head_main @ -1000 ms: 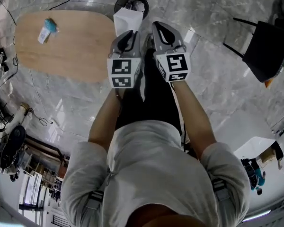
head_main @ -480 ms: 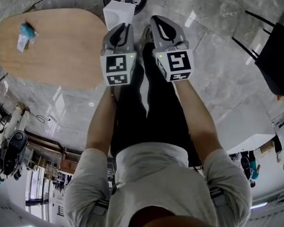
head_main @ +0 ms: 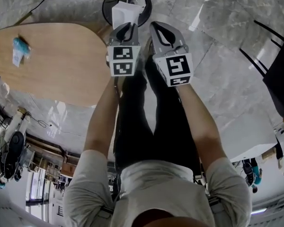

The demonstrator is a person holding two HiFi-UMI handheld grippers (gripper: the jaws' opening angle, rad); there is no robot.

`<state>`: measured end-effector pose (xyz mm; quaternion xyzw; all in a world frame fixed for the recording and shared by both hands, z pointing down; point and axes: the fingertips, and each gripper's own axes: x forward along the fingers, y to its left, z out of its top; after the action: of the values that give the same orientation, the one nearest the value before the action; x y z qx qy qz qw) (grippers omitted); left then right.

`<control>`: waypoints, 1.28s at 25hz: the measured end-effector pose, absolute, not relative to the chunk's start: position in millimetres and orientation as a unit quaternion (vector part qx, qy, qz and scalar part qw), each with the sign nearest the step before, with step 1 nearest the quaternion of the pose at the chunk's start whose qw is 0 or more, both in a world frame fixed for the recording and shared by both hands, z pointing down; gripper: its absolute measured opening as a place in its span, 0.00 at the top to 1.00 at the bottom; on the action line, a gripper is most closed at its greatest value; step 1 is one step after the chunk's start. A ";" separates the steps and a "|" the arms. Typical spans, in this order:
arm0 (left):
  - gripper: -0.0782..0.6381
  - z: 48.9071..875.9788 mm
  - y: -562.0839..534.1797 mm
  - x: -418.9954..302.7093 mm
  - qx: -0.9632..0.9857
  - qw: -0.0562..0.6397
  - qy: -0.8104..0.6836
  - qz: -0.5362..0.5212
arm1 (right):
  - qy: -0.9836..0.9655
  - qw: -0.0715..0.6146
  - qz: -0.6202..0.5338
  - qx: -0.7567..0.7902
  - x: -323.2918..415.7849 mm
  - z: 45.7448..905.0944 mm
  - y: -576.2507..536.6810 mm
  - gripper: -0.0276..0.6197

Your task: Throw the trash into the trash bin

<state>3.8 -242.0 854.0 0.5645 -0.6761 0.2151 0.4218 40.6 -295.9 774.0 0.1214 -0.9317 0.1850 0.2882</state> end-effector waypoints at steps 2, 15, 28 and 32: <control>0.79 874.3 -246.4 1.7 0.576 0.417 -0.664 0.232 | -0.931 0.289 0.185 0.123 37.4 781.5 -299.8 0.95; 0.79 1001.4 -272.1 -4.4 0.554 0.484 -0.628 0.252 | -0.921 0.299 0.207 0.143 49.3 851.8 -324.4 0.95; 0.79 1091.3 -274.3 -17.0 0.526 0.572 -0.556 0.296 | -0.913 0.318 0.216 0.137 64.0 881.2 -317.5 0.95; 0.79 1090.0 -285.1 -14.1 0.524 0.583 -0.558 0.273 | -0.914 0.316 0.215 0.139 60.6 881.5 -318.7 0.95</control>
<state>-14.1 -285.1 1090.0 0.5241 -0.5578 0.2728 0.5829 60.6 -318.7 881.5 0.1387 -0.9135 0.2151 0.3161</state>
